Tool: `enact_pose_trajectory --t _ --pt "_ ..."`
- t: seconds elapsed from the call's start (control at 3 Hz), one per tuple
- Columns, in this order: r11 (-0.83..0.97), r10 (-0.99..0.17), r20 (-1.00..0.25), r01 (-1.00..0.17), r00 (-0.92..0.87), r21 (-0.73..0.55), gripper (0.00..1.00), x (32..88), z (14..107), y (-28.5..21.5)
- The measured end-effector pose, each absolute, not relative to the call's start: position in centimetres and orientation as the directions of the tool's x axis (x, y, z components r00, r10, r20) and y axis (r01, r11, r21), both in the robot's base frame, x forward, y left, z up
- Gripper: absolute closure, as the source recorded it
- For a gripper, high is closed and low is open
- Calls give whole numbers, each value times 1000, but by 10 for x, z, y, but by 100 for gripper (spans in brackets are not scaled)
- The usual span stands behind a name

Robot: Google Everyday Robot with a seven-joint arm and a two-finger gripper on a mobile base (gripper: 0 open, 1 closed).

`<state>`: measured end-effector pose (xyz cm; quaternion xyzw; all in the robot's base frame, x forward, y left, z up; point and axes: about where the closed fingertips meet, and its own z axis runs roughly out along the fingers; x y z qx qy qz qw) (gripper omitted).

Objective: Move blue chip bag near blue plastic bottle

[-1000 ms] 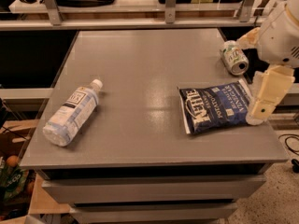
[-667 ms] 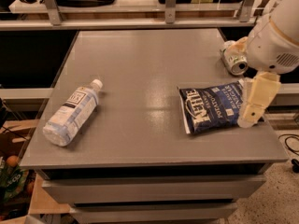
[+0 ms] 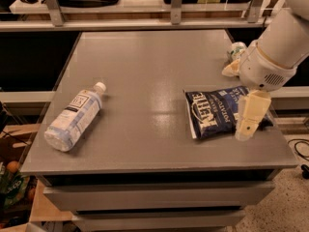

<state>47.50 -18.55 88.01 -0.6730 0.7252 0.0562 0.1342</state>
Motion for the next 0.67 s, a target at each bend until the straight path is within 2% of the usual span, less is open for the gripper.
enact_pose_trajectory --t 0.33,0.67 --pt "104 -960 -266 -993 -88 -48 0 478 854 -191" --pt "123 -953 -280 -992 -118 1 17 479 834 -195"
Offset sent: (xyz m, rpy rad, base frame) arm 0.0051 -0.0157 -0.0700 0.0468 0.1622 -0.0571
